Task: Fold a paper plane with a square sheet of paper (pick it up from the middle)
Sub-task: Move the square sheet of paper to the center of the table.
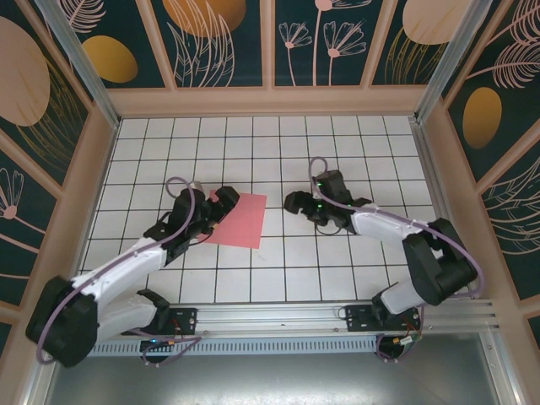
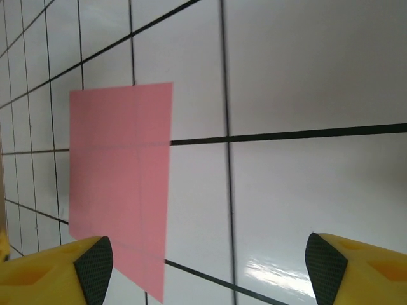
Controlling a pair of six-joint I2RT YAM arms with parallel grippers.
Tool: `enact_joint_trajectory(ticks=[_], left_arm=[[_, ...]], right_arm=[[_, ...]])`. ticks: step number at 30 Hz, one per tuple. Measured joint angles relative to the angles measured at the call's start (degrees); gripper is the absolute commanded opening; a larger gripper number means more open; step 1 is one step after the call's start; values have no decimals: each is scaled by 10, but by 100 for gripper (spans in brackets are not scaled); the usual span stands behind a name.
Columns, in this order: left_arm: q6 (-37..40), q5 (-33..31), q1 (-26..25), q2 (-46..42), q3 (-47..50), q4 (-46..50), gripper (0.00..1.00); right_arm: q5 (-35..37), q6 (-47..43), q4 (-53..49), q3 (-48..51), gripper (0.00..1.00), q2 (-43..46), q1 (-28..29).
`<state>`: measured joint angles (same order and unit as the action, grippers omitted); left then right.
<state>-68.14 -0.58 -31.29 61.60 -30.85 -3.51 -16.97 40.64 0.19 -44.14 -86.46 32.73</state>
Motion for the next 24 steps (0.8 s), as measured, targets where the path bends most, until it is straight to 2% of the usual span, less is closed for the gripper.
enact_joint_trajectory(ticks=[6, 13, 18, 24], left_arm=[[37, -92, 0, -68, 4, 90, 99], [50, -165, 0, -158, 37, 155, 99], [55, -200, 0, -221, 56, 182, 99], [60, -205, 0, -243, 73, 195, 99]], right_arm=[[24, 13, -12, -109, 74, -111, 78], [42, 24, -41, -242, 70, -222, 135], [36, 39, -43, -275, 69, -267, 156], [26, 50, -45, -279, 69, -289, 159]])
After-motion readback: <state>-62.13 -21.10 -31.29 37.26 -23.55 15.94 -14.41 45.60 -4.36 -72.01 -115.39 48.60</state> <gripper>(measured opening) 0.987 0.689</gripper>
